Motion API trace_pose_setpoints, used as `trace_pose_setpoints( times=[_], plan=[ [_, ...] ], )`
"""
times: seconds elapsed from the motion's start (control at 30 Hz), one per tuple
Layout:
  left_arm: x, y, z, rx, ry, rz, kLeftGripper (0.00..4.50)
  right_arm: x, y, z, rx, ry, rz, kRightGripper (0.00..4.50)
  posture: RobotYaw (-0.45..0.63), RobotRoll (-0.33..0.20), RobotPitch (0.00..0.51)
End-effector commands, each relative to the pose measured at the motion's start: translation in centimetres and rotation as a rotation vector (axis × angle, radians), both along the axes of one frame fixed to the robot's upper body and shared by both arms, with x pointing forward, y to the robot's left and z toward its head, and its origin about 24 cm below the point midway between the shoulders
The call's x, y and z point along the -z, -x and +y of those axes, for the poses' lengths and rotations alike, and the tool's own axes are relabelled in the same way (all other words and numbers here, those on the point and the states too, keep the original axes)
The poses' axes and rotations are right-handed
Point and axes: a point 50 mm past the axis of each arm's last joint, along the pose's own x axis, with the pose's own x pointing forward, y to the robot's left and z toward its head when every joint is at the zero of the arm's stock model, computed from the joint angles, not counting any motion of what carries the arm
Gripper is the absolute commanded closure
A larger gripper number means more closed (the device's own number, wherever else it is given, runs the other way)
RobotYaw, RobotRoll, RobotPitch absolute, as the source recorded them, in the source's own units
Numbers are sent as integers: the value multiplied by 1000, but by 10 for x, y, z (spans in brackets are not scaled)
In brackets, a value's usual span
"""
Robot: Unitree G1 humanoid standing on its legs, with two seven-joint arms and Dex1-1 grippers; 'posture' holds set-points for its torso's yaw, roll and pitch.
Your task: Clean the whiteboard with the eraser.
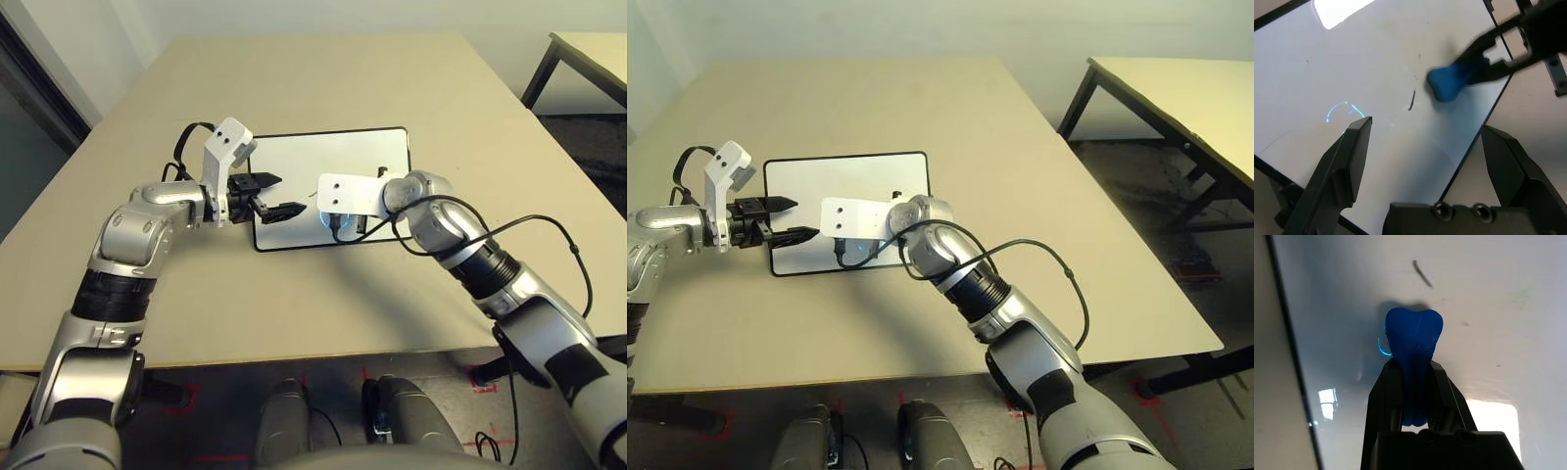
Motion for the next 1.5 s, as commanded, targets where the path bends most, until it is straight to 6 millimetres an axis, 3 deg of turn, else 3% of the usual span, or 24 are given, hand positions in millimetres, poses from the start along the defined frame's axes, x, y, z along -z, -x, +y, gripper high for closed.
trace_pose_setpoints(
  times=[0.03,0.17,0.43,0.5,0.7,0.8,1.03,1.2,1.5],
  plan=[
    [3,0,1,-3,-4,12,0,-8,-18,-8,87,-27,-34,3917,9,0,84],
    [4,0,0,-2,-1,14,0,-6,-17,-6,83,-32,-22,3917,11,0,85],
    [4,0,1,-3,0,15,0,22,7,-16,39,35,61,3918,9,0,87],
    [4,0,0,-2,0,15,0,20,2,-21,66,37,53,3918,0,0,87],
    [4,-1,-2,7,3,16,0,-12,-32,-34,201,-25,-56,3918,-8,0,87],
    [4,-1,-3,10,3,15,0,-14,-38,-36,224,-28,-65,3919,-7,0,88],
    [4,0,-2,6,2,15,0,13,-14,-33,137,35,37,3919,3,0,92],
    [4,1,-1,2,1,18,0,19,2,-31,104,42,64,3919,2,0,92],
    [4,0,-3,7,4,16,0,2,-13,-27,135,9,11,3922,-1,0,90]
  ],
)
